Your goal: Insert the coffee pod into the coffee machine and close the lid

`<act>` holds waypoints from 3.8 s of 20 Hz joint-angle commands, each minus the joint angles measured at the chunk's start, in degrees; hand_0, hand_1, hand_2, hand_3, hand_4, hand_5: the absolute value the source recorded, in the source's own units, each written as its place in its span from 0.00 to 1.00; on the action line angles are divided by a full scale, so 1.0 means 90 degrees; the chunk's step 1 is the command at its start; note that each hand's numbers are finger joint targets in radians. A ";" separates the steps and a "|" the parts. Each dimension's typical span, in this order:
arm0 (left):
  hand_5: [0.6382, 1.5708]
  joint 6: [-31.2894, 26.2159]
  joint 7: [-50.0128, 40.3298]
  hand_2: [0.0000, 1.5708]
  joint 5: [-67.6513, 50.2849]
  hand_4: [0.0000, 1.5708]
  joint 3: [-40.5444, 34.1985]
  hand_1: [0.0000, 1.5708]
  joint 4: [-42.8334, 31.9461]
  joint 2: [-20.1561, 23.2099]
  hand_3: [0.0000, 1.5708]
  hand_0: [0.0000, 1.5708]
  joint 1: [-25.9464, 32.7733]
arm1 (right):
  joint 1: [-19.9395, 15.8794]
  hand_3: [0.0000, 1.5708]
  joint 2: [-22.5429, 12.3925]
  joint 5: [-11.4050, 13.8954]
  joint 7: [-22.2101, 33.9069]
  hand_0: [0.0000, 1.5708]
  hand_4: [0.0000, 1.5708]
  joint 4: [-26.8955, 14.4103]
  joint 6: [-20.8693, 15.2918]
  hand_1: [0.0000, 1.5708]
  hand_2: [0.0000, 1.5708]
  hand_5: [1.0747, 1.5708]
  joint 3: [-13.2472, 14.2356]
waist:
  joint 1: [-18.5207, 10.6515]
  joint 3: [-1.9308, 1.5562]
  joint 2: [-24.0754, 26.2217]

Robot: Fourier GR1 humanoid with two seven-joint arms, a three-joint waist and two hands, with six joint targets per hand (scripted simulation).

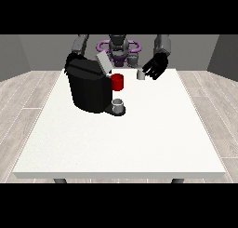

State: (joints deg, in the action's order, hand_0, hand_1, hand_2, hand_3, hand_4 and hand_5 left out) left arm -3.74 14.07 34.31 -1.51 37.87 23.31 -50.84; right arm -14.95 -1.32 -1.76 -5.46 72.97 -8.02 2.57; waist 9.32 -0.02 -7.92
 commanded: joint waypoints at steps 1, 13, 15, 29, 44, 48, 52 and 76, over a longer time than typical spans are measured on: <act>1.00 -0.0055 -0.0295 0.85 0.0096 0.35 -0.0008 0.80 0.0023 -0.0079 0.82 0.80 -0.0062 | 0.0363 0.00 -0.0020 -0.0142 -0.0219 0.00 0.30 0.0026 0.0305 0.00 0.00 1.00 -0.0042 | 0.0220 0.0000 0.0187; 1.00 -0.0423 -0.0920 0.80 -0.0074 0.30 -0.0487 0.79 -0.0085 0.0170 0.76 0.79 -0.1142 | -0.0286 0.00 0.0031 0.0121 0.0682 0.00 0.32 0.0590 -0.0146 0.00 0.00 1.00 -0.0234 | 0.0618 0.0002 0.0057; 1.00 -0.0301 -0.0752 0.85 -0.0051 0.31 -0.0572 0.82 -0.0060 0.0352 0.81 0.82 -0.1295 | -0.0079 0.00 -0.0049 0.0050 0.0073 0.00 0.33 0.0576 0.0155 0.00 0.00 1.00 -0.0238 | 0.0803 0.0001 -0.0328; 1.00 -0.0557 -0.0793 0.84 0.0080 0.32 -0.0587 0.82 -0.0281 0.0390 0.78 0.82 -0.1841 | -0.0593 0.00 0.0042 0.0342 0.0760 0.00 0.31 0.0824 -0.0410 0.00 0.00 1.00 -0.0268 | 0.0852 0.0003 -0.0626; 1.00 -0.0568 -0.0649 0.81 0.0185 0.32 -0.0646 0.76 -0.0420 0.0391 0.76 0.76 -0.1898 | -0.0389 0.00 -0.0010 0.0238 0.0548 0.00 0.33 0.0977 -0.0207 0.00 0.00 1.00 -0.0281 | 0.0930 0.0003 -0.0740; 1.00 -0.0561 -0.0751 0.79 0.0280 0.32 -0.0567 0.74 -0.0399 0.0292 0.75 0.74 -0.1808 | -0.0280 0.00 -0.0084 -0.0019 0.0482 0.00 0.29 0.0848 -0.0111 0.00 0.00 1.00 -0.0013 | 0.0879 0.0001 -0.0637; 1.00 -0.0113 -0.0671 0.81 0.0407 0.31 -0.0516 0.77 -0.0383 0.0059 0.76 0.77 -0.1608 | -0.0340 0.00 -0.0087 0.0028 0.0415 0.00 0.29 0.0946 -0.0173 0.00 0.00 1.00 -0.0018 | 0.0892 0.0002 -0.0772; 1.00 -0.0549 -0.0449 0.71 0.0613 0.23 -0.0497 0.68 -0.0423 0.0360 0.61 0.68 -0.1891 | -0.0571 0.00 -0.0036 0.0127 0.0461 0.00 0.29 0.0901 -0.0354 0.00 0.00 1.00 -0.0056 | 0.0741 0.0002 -0.0947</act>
State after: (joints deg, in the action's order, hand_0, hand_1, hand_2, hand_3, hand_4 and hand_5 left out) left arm -8.40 8.77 39.20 -6.06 34.61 25.48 -66.98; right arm -18.61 -2.71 -2.29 -2.13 80.15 -9.40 3.55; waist 16.05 -0.09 -14.89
